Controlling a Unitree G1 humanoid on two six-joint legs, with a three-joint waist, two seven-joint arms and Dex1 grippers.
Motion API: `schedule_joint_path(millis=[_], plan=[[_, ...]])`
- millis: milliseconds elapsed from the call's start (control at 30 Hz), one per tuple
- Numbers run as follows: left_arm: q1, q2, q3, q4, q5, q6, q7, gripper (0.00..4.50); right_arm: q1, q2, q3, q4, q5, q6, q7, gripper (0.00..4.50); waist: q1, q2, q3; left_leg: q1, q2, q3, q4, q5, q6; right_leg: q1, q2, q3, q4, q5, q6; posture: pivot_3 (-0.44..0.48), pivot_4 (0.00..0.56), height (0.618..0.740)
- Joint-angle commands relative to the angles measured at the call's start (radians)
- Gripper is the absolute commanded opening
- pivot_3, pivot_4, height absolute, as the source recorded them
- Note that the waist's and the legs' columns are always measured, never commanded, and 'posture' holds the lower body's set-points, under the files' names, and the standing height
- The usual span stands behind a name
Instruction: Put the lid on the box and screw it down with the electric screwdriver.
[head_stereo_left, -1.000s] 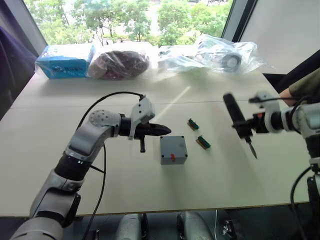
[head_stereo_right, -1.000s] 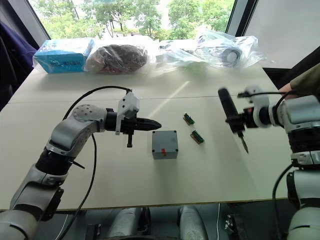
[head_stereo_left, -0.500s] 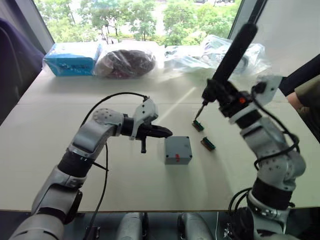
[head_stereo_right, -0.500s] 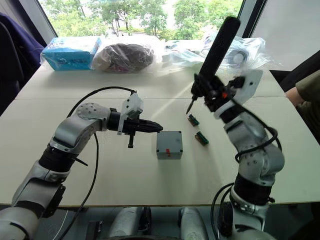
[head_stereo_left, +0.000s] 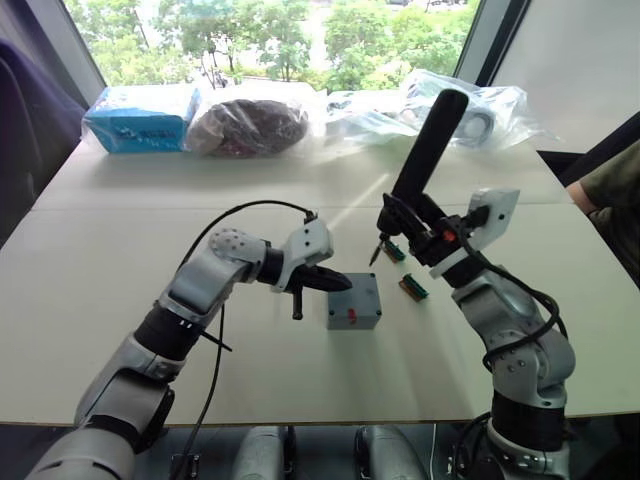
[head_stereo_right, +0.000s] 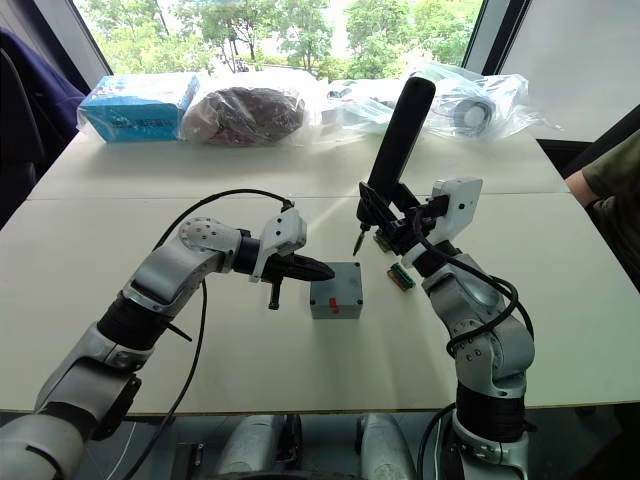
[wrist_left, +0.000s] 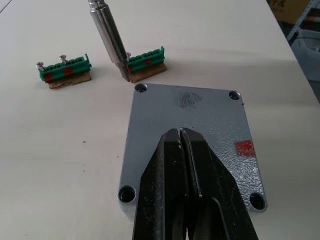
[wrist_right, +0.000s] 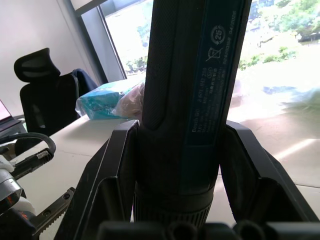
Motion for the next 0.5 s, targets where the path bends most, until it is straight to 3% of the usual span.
schedule_joint_path(millis=[33, 500], plan=[[0.009, -0.006, 0.003, -0.02, -0.005, -0.011, -0.009, 0.0, -0.015, -0.007, -0.009, -0.054, 0.054, -0.017, 0.002, 1.84, 0.001, 0.0, 0.0, 0.0, 0.0, 0.0, 0.0, 0.0, 0.0, 0.0, 0.0, 0.0, 0.0, 0.0, 0.0, 0.0, 0.15, 0.74], [0.008, -0.024, 0.02, -0.021, -0.011, 0.001, -0.009, 0.0, 0.024, -0.04, 0.015, -0.019, 0.018, -0.049, 0.0, 1.84, 0.002, 0.0, 0.0, 0.0, 0.0, 0.0, 0.0, 0.0, 0.0, 0.0, 0.0, 0.0, 0.0, 0.0, 0.0, 0.0, 0.15, 0.74]])
